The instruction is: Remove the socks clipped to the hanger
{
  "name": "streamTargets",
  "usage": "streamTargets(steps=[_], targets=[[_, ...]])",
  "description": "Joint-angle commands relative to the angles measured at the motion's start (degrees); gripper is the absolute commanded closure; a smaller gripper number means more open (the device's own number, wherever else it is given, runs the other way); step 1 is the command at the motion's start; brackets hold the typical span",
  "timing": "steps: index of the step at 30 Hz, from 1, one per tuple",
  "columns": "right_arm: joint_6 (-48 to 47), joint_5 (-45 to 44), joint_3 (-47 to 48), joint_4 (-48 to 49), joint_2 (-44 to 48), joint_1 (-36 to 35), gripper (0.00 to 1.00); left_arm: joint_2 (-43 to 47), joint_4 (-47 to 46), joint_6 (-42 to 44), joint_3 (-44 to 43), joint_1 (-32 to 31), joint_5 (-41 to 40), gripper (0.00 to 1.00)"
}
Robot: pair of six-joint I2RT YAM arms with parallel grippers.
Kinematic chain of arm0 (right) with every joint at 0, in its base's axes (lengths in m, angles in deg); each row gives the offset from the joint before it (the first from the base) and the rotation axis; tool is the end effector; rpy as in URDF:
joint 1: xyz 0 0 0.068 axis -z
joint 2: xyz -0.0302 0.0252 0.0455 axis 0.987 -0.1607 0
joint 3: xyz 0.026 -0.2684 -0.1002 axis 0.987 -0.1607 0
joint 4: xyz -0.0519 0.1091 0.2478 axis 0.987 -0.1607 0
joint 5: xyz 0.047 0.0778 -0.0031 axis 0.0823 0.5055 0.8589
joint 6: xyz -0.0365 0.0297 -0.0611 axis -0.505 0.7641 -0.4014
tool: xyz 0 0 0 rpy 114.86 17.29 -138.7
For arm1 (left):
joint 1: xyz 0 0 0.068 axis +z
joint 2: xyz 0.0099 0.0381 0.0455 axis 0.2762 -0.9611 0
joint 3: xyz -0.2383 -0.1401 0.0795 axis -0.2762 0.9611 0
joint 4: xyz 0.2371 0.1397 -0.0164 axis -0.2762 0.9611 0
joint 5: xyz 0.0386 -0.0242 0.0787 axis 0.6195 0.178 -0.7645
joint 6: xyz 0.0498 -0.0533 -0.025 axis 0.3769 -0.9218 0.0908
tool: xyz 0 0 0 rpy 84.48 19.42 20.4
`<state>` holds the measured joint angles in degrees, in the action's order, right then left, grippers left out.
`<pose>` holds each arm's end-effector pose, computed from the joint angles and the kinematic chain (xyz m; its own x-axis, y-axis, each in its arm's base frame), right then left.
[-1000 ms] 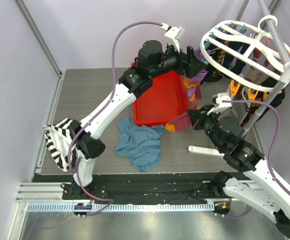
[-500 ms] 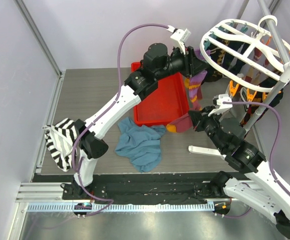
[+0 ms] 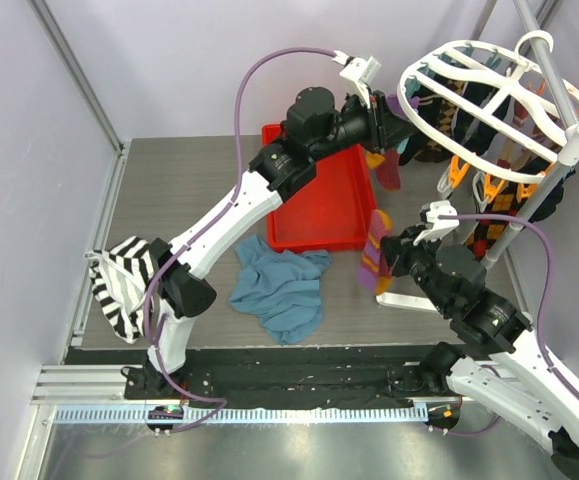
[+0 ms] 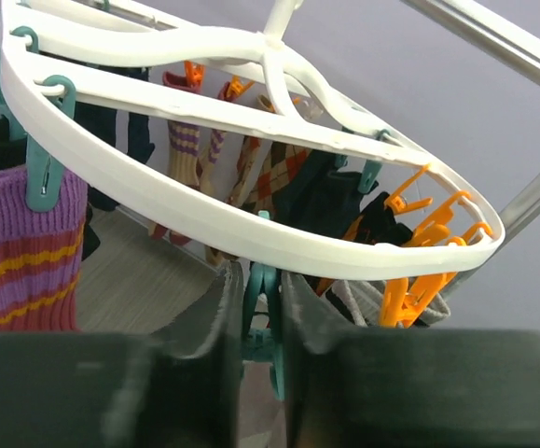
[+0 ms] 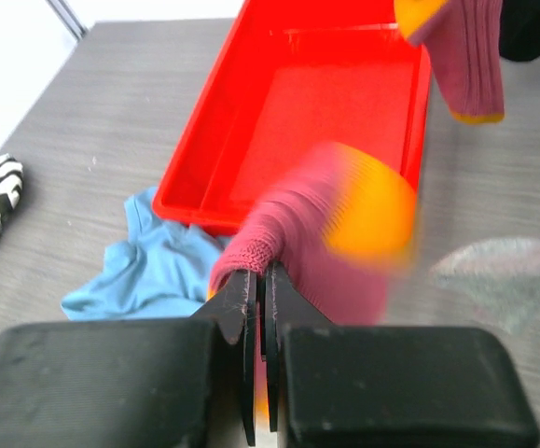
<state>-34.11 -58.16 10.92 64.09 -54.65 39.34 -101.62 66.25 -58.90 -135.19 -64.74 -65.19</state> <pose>0.1378 0.0919 0.3540 -0.2372 0.1500 -0.9598 -0.3187 0.9213 0.2227 0.3280 -0.4022 0.5112 -0.3544 -0.2836 -0.8911 0.8402 0.3218 -0.4366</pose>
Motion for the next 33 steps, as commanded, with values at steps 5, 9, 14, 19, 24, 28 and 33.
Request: streamTargets(steps=[5,9,14,19,24,28,33], targets=[[-1.33,2.34,0.47,-3.24,2.25,-0.16,0.99,7.68,-8.37,1.44,12.86,0.28,-6.06,0.25],[-2.03,3.48,1.78,-4.21,1.73,-0.08,0.99,12.07,-9.34,2.58,19.28,0.81,-8.09,0.12],[-1.95,4.02,4.42,-4.74,-1.17,-0.16,0.99,15.59,-1.71,4.78,21.48,2.30,-9.15,0.00],[-1.16,4.80,7.23,-1.85,-6.87,-0.16,0.99,25.76,1.90,11.62,32.63,2.83,-16.35,0.00],[-0.63,6.74,12.05,1.76,-14.61,-0.16,0.99,36.15,5.67,13.05,45.27,5.89,-25.14,0.00],[-1.42,3.85,16.98,5.97,-22.96,-0.16,0.99,45.47,5.69,15.33,55.66,6.52,-28.13,0.00],[-4.39,-4.76,24.88,10.11,-35.33,-0.16,0.99,56.79,7.09,15.42,65.58,6.52,-30.33,0.00]])
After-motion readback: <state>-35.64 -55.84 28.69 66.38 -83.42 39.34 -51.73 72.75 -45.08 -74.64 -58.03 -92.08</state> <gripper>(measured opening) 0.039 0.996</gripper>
